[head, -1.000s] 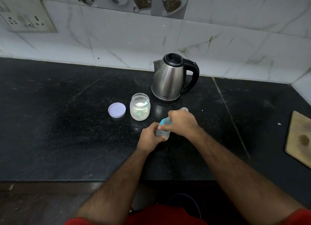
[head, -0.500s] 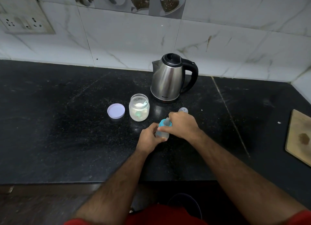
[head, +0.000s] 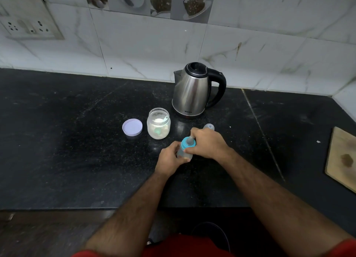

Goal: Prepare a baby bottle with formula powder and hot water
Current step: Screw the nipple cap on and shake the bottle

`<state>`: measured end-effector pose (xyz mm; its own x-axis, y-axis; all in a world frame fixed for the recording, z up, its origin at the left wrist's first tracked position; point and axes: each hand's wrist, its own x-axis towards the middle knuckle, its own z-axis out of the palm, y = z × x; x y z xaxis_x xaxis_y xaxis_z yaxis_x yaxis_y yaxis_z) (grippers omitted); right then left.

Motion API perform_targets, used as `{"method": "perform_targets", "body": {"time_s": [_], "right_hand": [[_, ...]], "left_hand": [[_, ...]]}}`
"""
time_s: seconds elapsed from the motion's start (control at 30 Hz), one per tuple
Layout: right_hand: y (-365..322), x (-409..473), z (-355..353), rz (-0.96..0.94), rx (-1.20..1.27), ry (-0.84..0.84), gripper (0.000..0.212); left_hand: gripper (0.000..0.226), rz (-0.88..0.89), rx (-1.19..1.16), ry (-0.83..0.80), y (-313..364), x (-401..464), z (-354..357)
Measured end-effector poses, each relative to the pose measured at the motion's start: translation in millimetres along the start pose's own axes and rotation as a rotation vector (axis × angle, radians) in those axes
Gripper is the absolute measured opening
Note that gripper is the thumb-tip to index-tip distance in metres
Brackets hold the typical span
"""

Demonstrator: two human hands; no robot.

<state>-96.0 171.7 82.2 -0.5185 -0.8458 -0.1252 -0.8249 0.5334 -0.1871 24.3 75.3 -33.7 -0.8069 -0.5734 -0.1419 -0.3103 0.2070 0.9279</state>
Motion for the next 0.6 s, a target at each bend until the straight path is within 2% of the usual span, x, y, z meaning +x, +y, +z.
{"method": "perform_targets", "body": {"time_s": [0.13, 0.27, 0.33, 0.43, 0.5, 0.6], "right_hand": [[6, 1, 3, 0.031, -0.045, -0.023, 0.056], [12, 5, -7, -0.083, 0.061, -0.201, 0.076], [12, 7, -8, -0.117, 0.125, -0.230, 0.066], [12, 6, -1, -0.099, 0.239, -0.150, 0.037], [8, 3, 10, -0.002, 0.231, -0.050, 0.039], [3, 3, 23, 0.049, 0.015, 0.077, 0.052]], "left_hand": [[0.047, 0.003, -0.010, -0.009, -1, 0, 1], [0.050, 0.021, 0.001, 0.003, -2, 0, 1], [0.049, 0.020, 0.004, 0.007, -2, 1, 1], [0.045, 0.015, -0.006, 0.013, -2, 0, 2], [0.044, 0.018, -0.009, 0.021, -1, -2, 2], [0.044, 0.036, -0.010, 0.021, 1, -3, 2]]}}
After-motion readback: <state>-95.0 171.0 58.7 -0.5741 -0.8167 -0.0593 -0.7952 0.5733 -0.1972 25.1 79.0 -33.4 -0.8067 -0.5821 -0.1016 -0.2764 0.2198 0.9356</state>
